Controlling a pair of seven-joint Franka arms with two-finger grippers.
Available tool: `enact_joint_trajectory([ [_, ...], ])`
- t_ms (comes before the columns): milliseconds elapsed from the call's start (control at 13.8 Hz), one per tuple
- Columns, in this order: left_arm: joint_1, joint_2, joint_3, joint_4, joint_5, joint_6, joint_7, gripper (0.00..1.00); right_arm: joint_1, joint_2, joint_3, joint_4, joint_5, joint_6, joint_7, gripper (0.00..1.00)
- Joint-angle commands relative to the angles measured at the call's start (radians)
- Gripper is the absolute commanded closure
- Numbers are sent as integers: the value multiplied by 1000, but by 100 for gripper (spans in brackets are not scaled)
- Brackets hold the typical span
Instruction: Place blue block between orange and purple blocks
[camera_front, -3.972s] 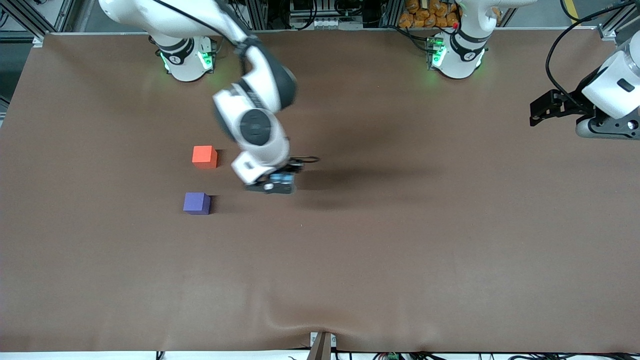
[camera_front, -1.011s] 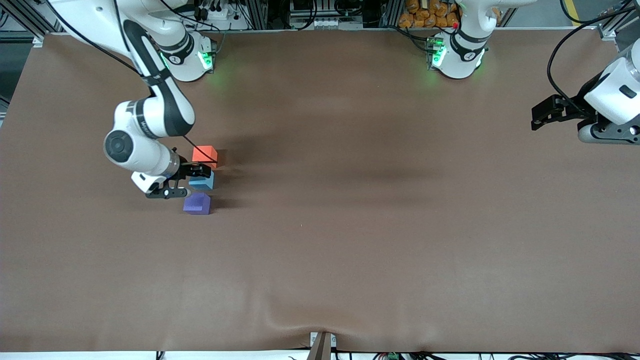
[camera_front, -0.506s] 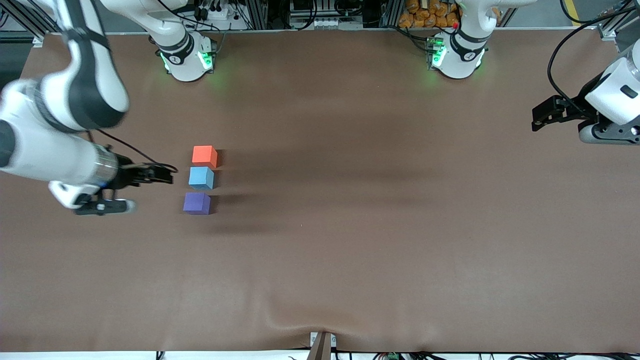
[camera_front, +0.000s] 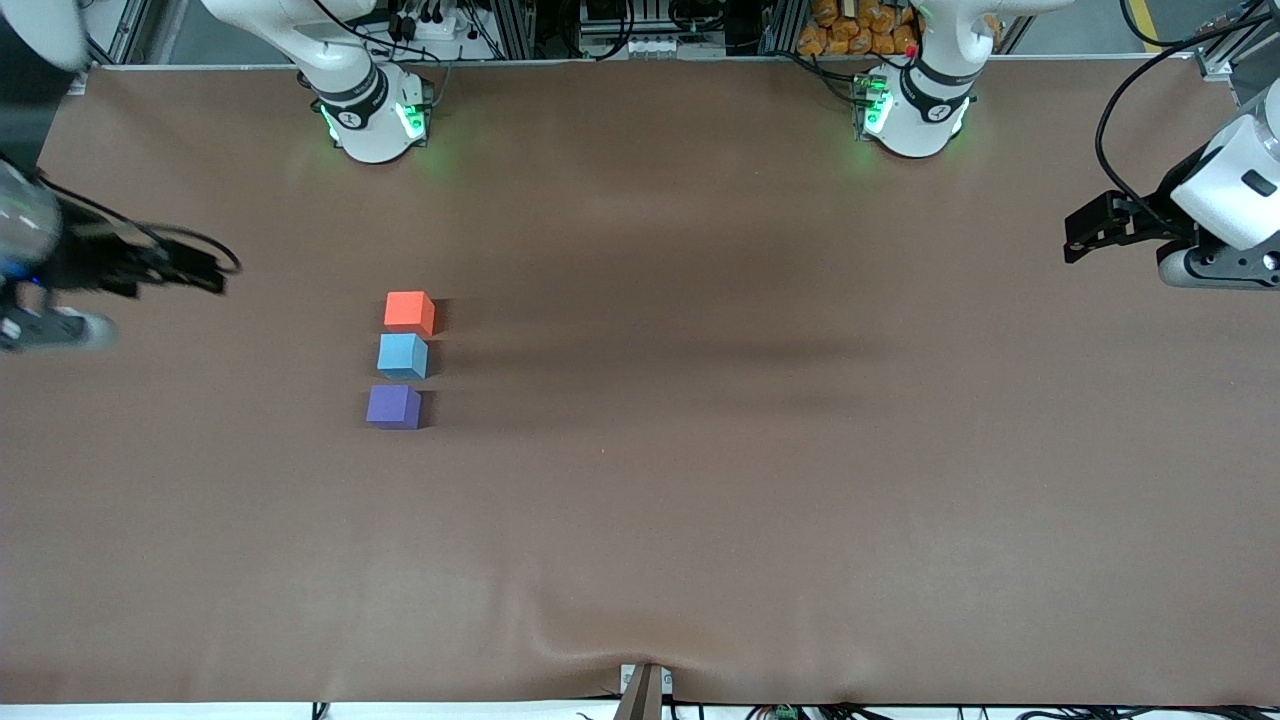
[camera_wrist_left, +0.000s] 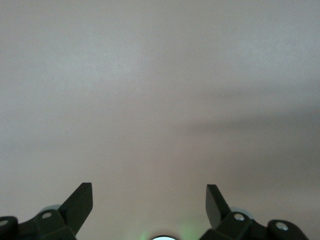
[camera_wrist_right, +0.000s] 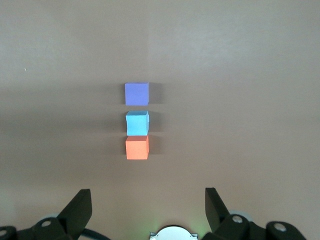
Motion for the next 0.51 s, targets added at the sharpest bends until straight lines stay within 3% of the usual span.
enact_joint_trajectory([
  [0,4,3,-2,10,-6,4,9,0,-37,-60,25,-26,-18,-10,5,0],
  [433,5,2,-1,10,-7,4,9,0,-60,-181,73,-204,-20,78,144,0],
])
